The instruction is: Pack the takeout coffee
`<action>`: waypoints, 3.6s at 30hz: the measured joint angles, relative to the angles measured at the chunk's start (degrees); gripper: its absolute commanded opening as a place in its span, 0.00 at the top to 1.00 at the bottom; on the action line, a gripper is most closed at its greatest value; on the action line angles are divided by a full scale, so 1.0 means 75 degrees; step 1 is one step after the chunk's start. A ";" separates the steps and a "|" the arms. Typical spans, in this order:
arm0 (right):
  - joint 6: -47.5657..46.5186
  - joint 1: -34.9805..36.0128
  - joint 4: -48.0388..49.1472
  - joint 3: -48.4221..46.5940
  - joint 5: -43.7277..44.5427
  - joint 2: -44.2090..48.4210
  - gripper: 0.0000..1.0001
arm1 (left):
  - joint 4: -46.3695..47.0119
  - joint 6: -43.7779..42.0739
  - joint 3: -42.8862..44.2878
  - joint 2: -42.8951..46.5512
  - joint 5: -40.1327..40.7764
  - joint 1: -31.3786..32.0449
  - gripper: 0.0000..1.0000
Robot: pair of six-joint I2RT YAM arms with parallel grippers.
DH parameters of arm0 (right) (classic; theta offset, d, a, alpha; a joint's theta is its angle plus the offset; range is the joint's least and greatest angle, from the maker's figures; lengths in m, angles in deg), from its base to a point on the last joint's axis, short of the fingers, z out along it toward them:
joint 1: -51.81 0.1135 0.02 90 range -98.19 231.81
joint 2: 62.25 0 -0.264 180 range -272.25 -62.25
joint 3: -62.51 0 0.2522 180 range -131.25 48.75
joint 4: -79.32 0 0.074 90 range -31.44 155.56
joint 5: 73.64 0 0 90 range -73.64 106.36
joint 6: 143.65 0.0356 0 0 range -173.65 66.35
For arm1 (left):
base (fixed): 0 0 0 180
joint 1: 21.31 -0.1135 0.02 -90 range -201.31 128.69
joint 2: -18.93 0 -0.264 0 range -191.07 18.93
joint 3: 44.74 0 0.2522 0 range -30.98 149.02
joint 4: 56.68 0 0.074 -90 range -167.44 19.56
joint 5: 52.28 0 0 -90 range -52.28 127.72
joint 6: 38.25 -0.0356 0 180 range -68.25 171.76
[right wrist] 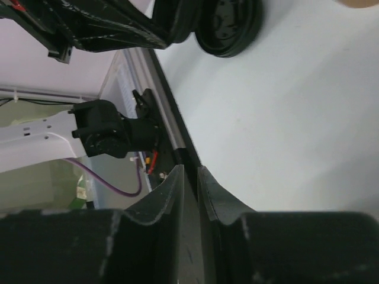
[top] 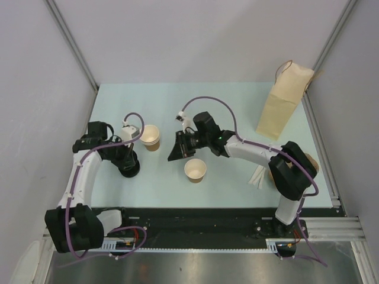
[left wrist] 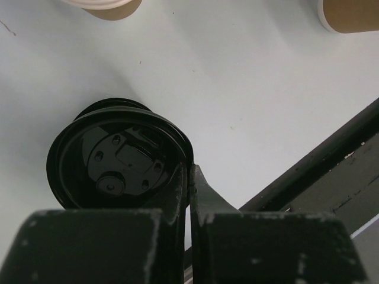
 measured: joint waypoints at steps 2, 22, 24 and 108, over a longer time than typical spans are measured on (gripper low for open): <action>0.0210 0.0283 0.0192 -0.0137 0.0035 -0.0213 0.75 | -0.0044 -0.0076 0.0000 0.0000 -0.0055 -0.0041 1.00; -0.2445 -0.1938 -0.2299 -0.0431 0.0047 0.2232 0.06 | -0.0146 -0.0994 0.0714 0.1754 -0.1180 0.3040 1.00; -0.3418 -0.2238 -0.3010 -0.0437 0.0073 0.2661 0.06 | -0.0131 -0.0839 0.1166 0.1480 -0.1795 0.3136 1.00; -1.4245 0.3529 0.1737 0.4103 0.3847 0.7181 0.71 | 0.2401 0.5671 0.1711 0.0254 -0.7192 0.4374 1.00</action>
